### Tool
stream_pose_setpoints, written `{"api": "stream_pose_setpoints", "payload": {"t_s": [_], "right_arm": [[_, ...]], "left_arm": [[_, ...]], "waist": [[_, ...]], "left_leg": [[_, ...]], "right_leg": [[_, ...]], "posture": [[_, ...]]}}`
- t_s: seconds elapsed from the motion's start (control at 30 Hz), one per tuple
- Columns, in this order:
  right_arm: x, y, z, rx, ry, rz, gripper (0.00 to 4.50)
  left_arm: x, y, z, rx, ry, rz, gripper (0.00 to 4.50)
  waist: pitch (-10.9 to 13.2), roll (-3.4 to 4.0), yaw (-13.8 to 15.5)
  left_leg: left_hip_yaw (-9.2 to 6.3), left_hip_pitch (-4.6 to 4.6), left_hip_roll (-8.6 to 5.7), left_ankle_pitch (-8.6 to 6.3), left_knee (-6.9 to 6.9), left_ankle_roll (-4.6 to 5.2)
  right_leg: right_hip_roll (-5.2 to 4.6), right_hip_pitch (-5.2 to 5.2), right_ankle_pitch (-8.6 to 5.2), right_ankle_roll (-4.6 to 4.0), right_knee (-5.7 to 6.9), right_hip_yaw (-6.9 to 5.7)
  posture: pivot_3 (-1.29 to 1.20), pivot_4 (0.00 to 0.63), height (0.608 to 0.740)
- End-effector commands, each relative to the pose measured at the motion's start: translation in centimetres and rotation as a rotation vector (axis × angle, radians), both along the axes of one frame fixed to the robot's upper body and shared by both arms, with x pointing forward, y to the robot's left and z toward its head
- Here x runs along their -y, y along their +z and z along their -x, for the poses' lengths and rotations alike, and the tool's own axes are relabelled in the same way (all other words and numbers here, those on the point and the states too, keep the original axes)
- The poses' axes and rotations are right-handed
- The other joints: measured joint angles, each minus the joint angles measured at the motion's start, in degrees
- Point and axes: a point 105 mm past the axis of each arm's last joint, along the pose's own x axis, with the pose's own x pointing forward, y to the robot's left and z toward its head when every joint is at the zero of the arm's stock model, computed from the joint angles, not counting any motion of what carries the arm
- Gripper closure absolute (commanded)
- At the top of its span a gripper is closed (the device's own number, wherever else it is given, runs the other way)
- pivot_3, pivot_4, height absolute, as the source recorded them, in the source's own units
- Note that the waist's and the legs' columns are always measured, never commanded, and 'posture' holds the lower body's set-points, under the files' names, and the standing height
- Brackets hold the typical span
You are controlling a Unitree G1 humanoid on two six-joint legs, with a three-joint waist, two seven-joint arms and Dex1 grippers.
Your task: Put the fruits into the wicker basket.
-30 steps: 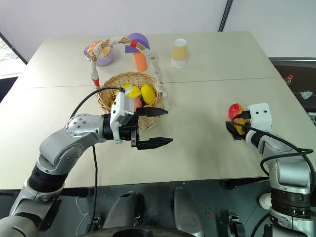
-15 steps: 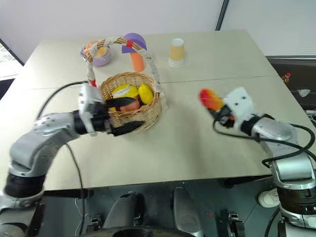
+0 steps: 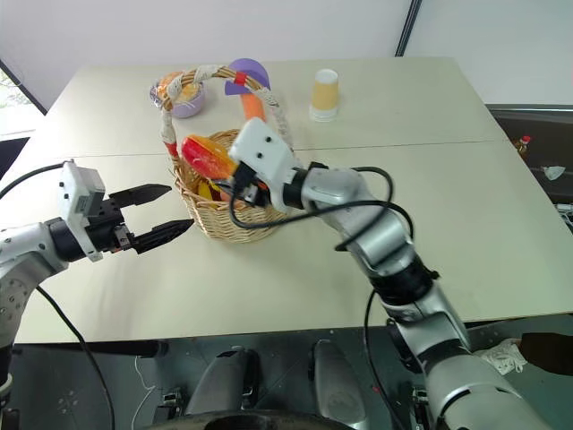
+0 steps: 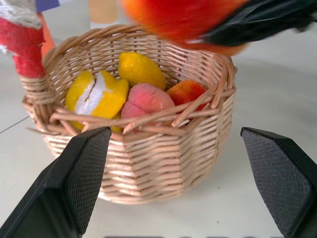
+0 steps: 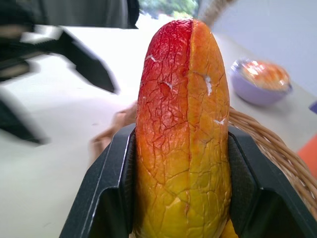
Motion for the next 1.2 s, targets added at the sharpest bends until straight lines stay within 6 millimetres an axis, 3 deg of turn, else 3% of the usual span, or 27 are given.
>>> {"api": "stream_pose_setpoints", "payload": {"t_s": [0.03,0.17,0.2,0.23,0.37,0.43,0.5,0.63,0.73,0.83,0.97,1.07,1.13,1.2], "right_arm": [[-0.6,1.8,-0.8,0.06,-0.029,-0.018,2.24],[-0.7,2.8,-1.0,0.142,-0.044,-0.03,0.32],[-0.5,3.3,-0.7,0.175,-0.036,-0.033,0.15],[-0.4,3.7,-0.5,0.198,-0.03,-0.036,0.15],[1.8,4.5,4.1,0.195,0.186,-0.088,0.15],[3.7,4.1,6.7,0.168,0.28,-0.111,0.15],[5.8,3.0,7.4,0.071,0.25,-0.149,0.15],[8.2,1.1,5.5,-0.021,0.061,-0.196,0.15],[8.4,0.3,3.2,-0.015,-0.058,-0.219,0.15],[8.4,0.1,-0.9,-0.018,-0.241,-0.322,0.15],[7.8,0.1,-3.1,-0.016,-0.305,-0.397,0.15],[7.6,-0.1,-4.1,-0.032,-0.322,-0.439,0.98],[7.6,-0.1,-4.3,-0.036,-0.32,-0.457,1.87],[7.5,0.1,-4.3,-0.04,-0.312,-0.473,3.12]], "left_arm": [[0.6,1.3,0.6,0.066,-0.004,0.017,0.0],[1.3,1.3,0.6,0.068,-0.012,0.037,0.0],[1.4,1.3,0.5,0.069,-0.014,0.041,0.0],[1.5,1.3,0.4,0.07,-0.015,0.044,0.0],[1.9,1.2,-0.2,0.074,-0.024,0.056,0.0],[2.2,1.2,-0.4,0.071,-0.037,0.064,0.0],[2.6,1.2,-0.6,0.072,-0.051,0.078,0.0],[2.9,1.5,-1.2,0.079,-0.07,0.095,0.0],[3.3,1.5,-1.4,0.08,-0.089,0.097,0.0],[3.9,1.7,-1.6,0.092,-0.105,0.106,0.0],[4.5,2.0,-1.6,0.104,-0.118,0.113,0.0],[4.9,2.0,-1.3,0.108,-0.122,0.117,0.0],[4.9,2.0,-1.2,0.109,-0.12,0.117,0.0],[4.8,2.0,-1.1,0.108,-0.116,0.117,0.0]], "waist": [[0.0,0.0,0.0],[0.0,0.0,-0.3],[0.0,0.01,-0.4],[0.0,0.01,-0.4],[0.0,0.01,0.0],[0.0,0.0,0.5],[0.0,0.0,0.7],[0.0,0.02,0.5],[0.0,0.02,0.2],[0.0,0.0,-0.5],[0.0,0.01,-0.6],[0.0,0.01,-0.6],[0.0,0.01,-0.5],[0.0,0.01,-0.5]], "left_leg": [[0.01,-0.04,-0.04,0.0,0.0,0.0],[0.0,-0.09,-0.04,0.0,0.0,0.0],[0.0,-0.09,-0.04,0.0,0.0,0.0],[-0.01,-0.09,-0.05,0.0,0.0,0.0],[-0.07,-0.14,-0.04,0.0,0.0,0.0],[-0.08,-0.18,-0.05,-0.02,0.0,0.03],[-0.08,-0.18,-0.05,-0.03,-0.01,0.06],[-0.01,-0.08,-0.01,-0.03,0.03,0.05],[0.08,0.1,0.04,-0.03,0.03,0.05],[0.07,0.14,0.1,-0.03,-0.01,0.06],[0.1,0.15,0.11,-0.02,-0.01,0.04],[0.1,0.07,0.11,-0.02,-0.02,0.04],[0.09,-0.02,0.13,-0.02,-0.02,0.03],[0.09,-0.04,0.13,-0.02,-0.02,0.03]], "right_leg": [[-0.05,-0.04,0.01,0.0,0.0,0.0],[-0.06,-0.08,0.01,0.0,0.0,-0.02],[-0.05,-0.08,0.01,0.0,0.01,-0.02],[-0.05,-0.09,0.01,0.0,0.01,-0.02],[-0.03,-0.09,0.01,0.0,0.0,-0.1],[-0.05,-0.07,0.01,0.01,-0.08,-0.13],[-0.04,-0.04,0.02,0.01,-0.14,-0.14],[0.05,-0.01,0.03,-0.01,-0.1,-0.09],[0.33,0.03,0.05,-0.08,-0.07,0.02],[0.46,0.03,0.02,-0.14,0.0,0.05],[0.46,0.01,0.04,-0.17,0.05,0.09],[0.42,-0.03,0.04,-0.17,0.02,0.1],[0.36,-0.09,0.05,-0.16,0.01,0.1],[0.3,-0.09,0.05,-0.16,0.01,0.11]], "posture": [[0.0,0.15,0.74],[0.0,0.15,0.74],[0.0,0.15,0.74],[0.0,0.15,0.74],[0.0,0.15,0.74],[0.0,0.15,0.74],[0.0,0.15,0.74],[0.0,0.15,0.74],[0.0,0.15,0.74],[0.0,0.15,0.74],[0.0,0.15,0.74],[0.0,0.15,0.74],[0.0,0.15,0.74],[0.0,0.15,0.74]]}}
